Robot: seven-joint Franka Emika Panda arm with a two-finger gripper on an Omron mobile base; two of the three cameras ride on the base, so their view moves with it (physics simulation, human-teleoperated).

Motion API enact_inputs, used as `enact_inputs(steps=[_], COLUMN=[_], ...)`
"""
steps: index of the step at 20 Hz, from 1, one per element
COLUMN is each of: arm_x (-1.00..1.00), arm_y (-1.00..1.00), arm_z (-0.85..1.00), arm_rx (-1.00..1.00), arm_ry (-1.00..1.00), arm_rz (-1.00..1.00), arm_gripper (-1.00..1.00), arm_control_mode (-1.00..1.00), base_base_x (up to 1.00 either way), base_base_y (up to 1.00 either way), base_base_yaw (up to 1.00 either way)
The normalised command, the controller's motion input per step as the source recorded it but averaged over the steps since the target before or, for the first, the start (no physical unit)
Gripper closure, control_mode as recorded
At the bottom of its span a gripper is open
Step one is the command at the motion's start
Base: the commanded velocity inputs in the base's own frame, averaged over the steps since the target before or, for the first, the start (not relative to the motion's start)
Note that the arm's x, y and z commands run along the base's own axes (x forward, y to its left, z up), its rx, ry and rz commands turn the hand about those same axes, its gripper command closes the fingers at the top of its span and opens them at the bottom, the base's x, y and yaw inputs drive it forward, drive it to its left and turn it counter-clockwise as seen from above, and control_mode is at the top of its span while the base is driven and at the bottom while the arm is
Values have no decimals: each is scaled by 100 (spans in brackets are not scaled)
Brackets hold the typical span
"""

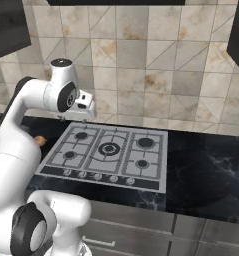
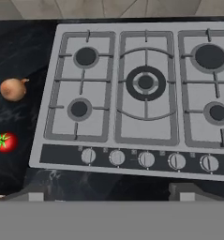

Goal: Place the pan on the rear right burner on the stove. Then place the tomato and the onion in the pan and turn on the rear right burner.

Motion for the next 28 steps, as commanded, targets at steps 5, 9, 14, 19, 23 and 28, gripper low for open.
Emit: enact_inputs(steps=[5, 9, 14, 19, 23, 28], arm_x=[-2, -37, -37, -7, -9, -4], arm_y=[37, 37, 47, 74, 60, 62], arm_z=[-28, -17, -13, -20, -24, -26], arm_rx=[0, 0, 0, 0, -1, -2], arm_ry=[0, 1, 5, 18, 15, 12], arm_rz=[2, 3, 6, 1, 2, 2], arm_gripper=[-100, -100, -100, -100, -100, -100], arm_control_mode=[-100, -100, -100, -100, -100, -100], base_base_x=[0, 0, 0, 0, 0, 0], base_base_y=[0, 0, 0, 0, 0, 0], base_base_yaw=[0, 0, 0, 0, 0, 0])
